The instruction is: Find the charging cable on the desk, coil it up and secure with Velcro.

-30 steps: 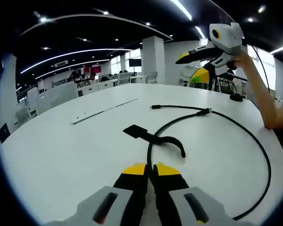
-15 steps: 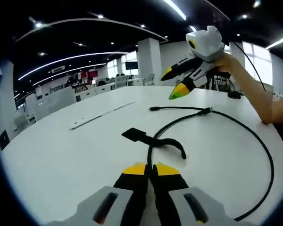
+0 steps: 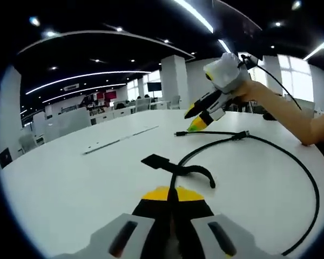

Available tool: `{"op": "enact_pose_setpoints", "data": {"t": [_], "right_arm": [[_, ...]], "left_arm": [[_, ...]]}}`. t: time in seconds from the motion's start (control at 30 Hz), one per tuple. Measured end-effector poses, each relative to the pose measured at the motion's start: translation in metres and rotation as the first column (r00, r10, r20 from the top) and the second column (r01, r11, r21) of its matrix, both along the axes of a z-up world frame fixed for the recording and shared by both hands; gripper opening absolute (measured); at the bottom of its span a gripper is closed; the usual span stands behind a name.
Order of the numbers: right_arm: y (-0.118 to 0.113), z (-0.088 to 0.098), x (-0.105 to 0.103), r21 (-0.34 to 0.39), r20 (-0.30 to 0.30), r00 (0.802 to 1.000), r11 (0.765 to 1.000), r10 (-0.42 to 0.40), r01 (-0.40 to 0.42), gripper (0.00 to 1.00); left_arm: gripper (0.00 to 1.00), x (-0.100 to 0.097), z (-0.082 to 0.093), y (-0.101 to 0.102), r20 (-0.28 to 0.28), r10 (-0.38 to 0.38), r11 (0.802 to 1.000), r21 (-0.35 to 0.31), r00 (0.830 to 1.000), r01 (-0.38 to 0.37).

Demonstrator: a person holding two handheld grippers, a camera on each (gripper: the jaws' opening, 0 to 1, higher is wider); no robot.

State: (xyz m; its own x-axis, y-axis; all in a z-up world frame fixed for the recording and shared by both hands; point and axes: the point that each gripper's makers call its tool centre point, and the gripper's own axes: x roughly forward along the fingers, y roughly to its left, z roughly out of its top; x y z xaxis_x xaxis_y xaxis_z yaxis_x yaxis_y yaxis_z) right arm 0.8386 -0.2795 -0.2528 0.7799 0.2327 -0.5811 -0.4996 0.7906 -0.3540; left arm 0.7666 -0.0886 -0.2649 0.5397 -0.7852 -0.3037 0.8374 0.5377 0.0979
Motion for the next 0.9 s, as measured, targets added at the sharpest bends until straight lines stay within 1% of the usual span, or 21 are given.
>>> {"op": "enact_pose_setpoints", "data": {"t": [0.07,0.1,0.17,0.27,0.37,0.43,0.57,0.63,0.7,0.9], "right_arm": [[-0.002,-0.002,0.002,0.001,0.001,1.000,1.000,-0.015,0.015,0.39],[-0.001,-0.002,0.003,0.022,0.002,1.000,1.000,-0.021,0.021,0.38],[0.001,-0.003,0.003,0.039,-0.003,1.000,0.999,-0.013,0.013,0.33],[0.002,-0.008,0.004,0.041,-0.013,1.000,0.999,-0.006,0.007,0.31],[0.001,-0.012,0.005,0.032,-0.020,1.000,0.999,-0.014,0.015,0.30],[0.005,-0.011,0.006,0.079,-0.023,1.000,0.997,-0.012,0.014,0.30],[0.004,-0.013,0.007,0.074,-0.026,1.000,0.997,-0.017,0.019,0.28],[0.004,-0.014,0.009,0.104,-0.030,0.999,0.994,-0.032,0.035,0.26],[0.006,-0.016,0.008,0.114,-0.035,0.999,0.993,-0.026,0.030,0.22],[0.006,-0.018,0.009,0.104,-0.037,0.999,0.994,-0.029,0.032,0.22]], "left_arm": [[0.02,0.000,0.000,0.000,-0.002,0.000,1.000,-0.012,1.000,0.000],[0.02,0.001,0.000,0.000,-0.010,0.003,1.000,-0.029,1.000,-0.003],[0.02,0.001,0.000,0.000,-0.014,0.004,0.999,-0.035,1.000,-0.004],[0.02,0.002,0.001,0.000,-0.011,0.001,0.999,-0.034,1.000,-0.002],[0.02,0.001,0.001,0.000,-0.014,0.002,0.999,-0.039,1.000,-0.003],[0.02,0.001,0.001,0.000,-0.016,0.003,0.999,-0.043,1.000,-0.004],[0.02,0.001,0.001,0.000,-0.016,0.001,0.999,-0.049,1.000,-0.002],[0.02,0.000,0.001,0.000,-0.017,0.001,0.999,-0.053,1.000,-0.002],[0.02,0.000,0.001,0.000,-0.017,0.002,0.999,-0.054,1.000,-0.003],[0.02,0.001,0.001,0.001,-0.018,0.001,0.998,-0.058,1.000,-0.002]]}}
